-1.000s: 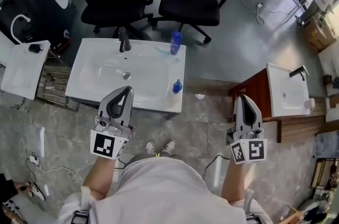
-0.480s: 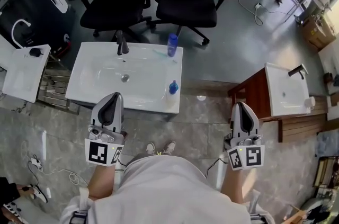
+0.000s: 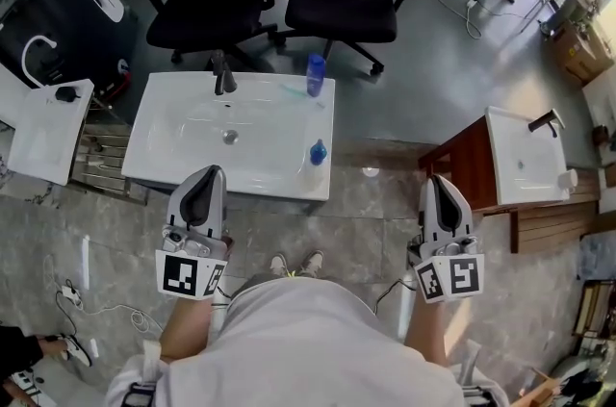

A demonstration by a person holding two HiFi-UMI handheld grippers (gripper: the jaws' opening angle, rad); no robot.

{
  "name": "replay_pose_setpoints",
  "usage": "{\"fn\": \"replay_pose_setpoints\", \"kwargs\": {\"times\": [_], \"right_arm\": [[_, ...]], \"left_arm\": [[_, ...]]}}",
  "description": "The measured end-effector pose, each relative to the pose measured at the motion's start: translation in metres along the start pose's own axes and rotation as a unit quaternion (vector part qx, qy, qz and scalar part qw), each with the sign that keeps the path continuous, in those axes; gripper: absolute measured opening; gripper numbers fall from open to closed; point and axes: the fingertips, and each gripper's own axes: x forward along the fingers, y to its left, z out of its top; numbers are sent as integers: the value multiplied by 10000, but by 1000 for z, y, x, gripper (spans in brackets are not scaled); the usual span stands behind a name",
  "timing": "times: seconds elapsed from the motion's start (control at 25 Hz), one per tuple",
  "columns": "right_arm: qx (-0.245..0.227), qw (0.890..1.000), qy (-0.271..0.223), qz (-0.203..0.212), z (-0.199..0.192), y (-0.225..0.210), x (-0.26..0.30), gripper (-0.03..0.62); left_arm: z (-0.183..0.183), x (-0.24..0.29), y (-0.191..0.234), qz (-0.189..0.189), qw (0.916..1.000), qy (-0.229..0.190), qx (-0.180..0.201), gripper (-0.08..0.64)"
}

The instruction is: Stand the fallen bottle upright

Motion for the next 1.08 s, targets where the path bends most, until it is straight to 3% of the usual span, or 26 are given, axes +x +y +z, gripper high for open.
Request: {"fn": "replay_pose_setpoints", "kwargs": {"times": [0.48, 1.08], "right_arm": [[-257, 9996, 86, 22, -9, 5, 14, 41], [-110, 9999, 101, -30, -21, 5, 18, 40]], "left_arm": [[-10, -4, 12, 183, 9998, -4, 11, 18], [-17, -1, 14, 190, 9998, 40, -11, 18]]}}
